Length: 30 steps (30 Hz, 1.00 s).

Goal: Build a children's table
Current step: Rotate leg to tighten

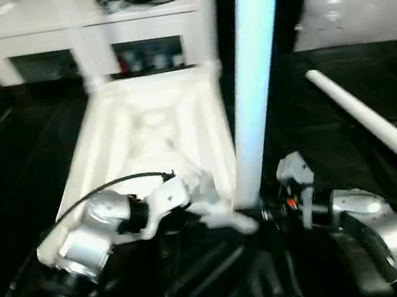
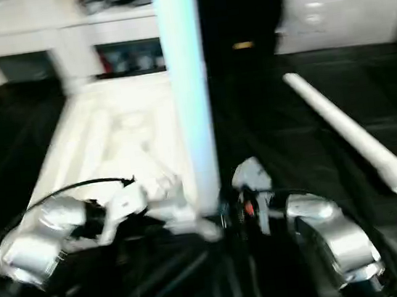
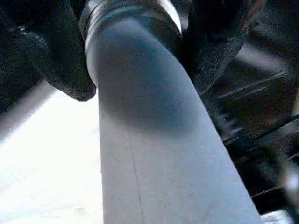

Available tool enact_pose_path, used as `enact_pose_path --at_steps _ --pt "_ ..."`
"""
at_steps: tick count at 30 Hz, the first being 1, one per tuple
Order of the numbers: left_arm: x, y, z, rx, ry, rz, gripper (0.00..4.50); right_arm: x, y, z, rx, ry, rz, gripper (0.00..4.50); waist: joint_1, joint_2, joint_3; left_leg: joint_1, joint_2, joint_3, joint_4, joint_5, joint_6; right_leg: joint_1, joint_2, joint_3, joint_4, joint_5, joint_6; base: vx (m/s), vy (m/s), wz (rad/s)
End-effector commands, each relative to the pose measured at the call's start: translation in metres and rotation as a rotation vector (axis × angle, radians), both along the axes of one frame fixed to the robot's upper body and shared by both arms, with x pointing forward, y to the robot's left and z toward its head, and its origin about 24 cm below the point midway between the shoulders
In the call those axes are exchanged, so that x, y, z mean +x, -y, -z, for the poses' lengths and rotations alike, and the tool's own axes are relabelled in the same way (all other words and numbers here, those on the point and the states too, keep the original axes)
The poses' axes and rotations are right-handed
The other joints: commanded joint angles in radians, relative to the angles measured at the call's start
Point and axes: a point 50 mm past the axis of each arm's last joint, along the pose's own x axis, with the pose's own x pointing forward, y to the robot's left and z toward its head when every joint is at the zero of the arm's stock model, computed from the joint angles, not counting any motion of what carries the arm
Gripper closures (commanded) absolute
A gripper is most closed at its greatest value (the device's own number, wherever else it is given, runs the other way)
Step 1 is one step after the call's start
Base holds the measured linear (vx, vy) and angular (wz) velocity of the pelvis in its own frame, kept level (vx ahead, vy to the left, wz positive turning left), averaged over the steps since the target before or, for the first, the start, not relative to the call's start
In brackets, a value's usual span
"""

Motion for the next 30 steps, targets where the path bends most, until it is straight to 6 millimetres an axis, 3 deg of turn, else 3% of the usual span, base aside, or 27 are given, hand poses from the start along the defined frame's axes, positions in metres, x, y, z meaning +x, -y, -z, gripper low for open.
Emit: enact_pose_path --at_steps 1,5,9,14,18,22,23,26,30 --pt "0.008 0.022 -0.012 -0.092 0.092 -0.168 4.5 -0.005 -0.029 0.012 0.013 -0.053 0.038 1.94 0.002 -0.02 -0.041 0.0 0.024 -0.01 -0.09 -0.284 -0.009 0.033 -0.044 0.022 -0.094 -0.437 -0.144 0.0 0.0 0.0" --pt "0.011 0.041 -0.014 -0.113 0.123 -0.306 4.5 0.004 -0.037 0.015 0.04 -0.067 0.236 1.94 -0.012 -0.02 -0.041 -0.002 0.017 -0.012 -0.087 -0.285 -0.006 0.027 -0.042 0.019 -0.107 -0.498 -0.108 0.0 0.0 0.0" --pt "0.017 0.068 -0.023 -0.164 0.178 -0.434 4.5 0.013 -0.047 0.017 0.065 -0.092 0.4 1.94 -0.013 -0.018 -0.046 -0.004 0.018 -0.01 -0.084 -0.254 -0.002 0.026 -0.037 0.021 -0.102 -0.391 -0.123 0.0 0.0 0.0" --pt "0.008 0.097 -0.03 -0.206 0.171 -0.367 4.5 0.018 -0.048 0.015 0.022 -0.055 0.475 1.94 -0.007 -0.019 -0.053 -0.007 0.015 -0.006 -0.076 -0.189 0.02 0.035 -0.035 0.023 -0.091 -0.232 -0.153 0.0 0.0 0.0" --pt "0.008 0.093 -0.026 -0.17 0.184 -0.309 4.5 0.021 -0.039 0.013 0.04 -0.047 0.543 1.94 -0.005 -0.016 -0.055 -0.01 0.015 -0.006 -0.075 -0.144 0.037 0.041 -0.035 0.021 -0.085 -0.174 -0.166 0.0 0.0 0.0" --pt "0.01 0.082 -0.022 -0.136 0.189 -0.276 4.5 0.021 -0.033 0.013 0.059 -0.044 0.562 1.94 -0.008 -0.013 -0.052 -0.009 0.015 -0.006 -0.079 -0.173 0.03 0.041 -0.035 0.02 -0.087 -0.19 -0.168 0.0 0.0 0.0" --pt "0.011 0.079 -0.021 -0.132 0.188 -0.273 4.5 0.021 -0.031 0.012 0.063 -0.039 0.567 1.38 -0.008 -0.012 -0.052 -0.008 0.016 -0.006 -0.079 -0.178 0.027 0.041 -0.036 0.02 -0.088 -0.197 -0.168 0.0 0.0 0.0" --pt "0.016 0.071 -0.02 -0.107 0.203 -0.261 4.5 0.021 -0.024 0.009 0.096 -0.029 0.59 1.18 -0.008 -0.008 -0.052 -0.005 0.016 -0.007 -0.08 -0.189 0.022 0.04 -0.035 0.021 -0.088 -0.199 -0.168 0.0 0.0 0.0" --pt "0.022 0.065 -0.019 -0.099 0.208 -0.275 4.5 0.018 -0.016 0.004 0.135 -0.014 0.591 0.81 -0.01 -0.011 -0.05 -0.005 0.016 -0.007 -0.083 -0.217 0.016 0.04 -0.036 0.021 -0.092 -0.236 -0.16 0.0 0.0 0.0"
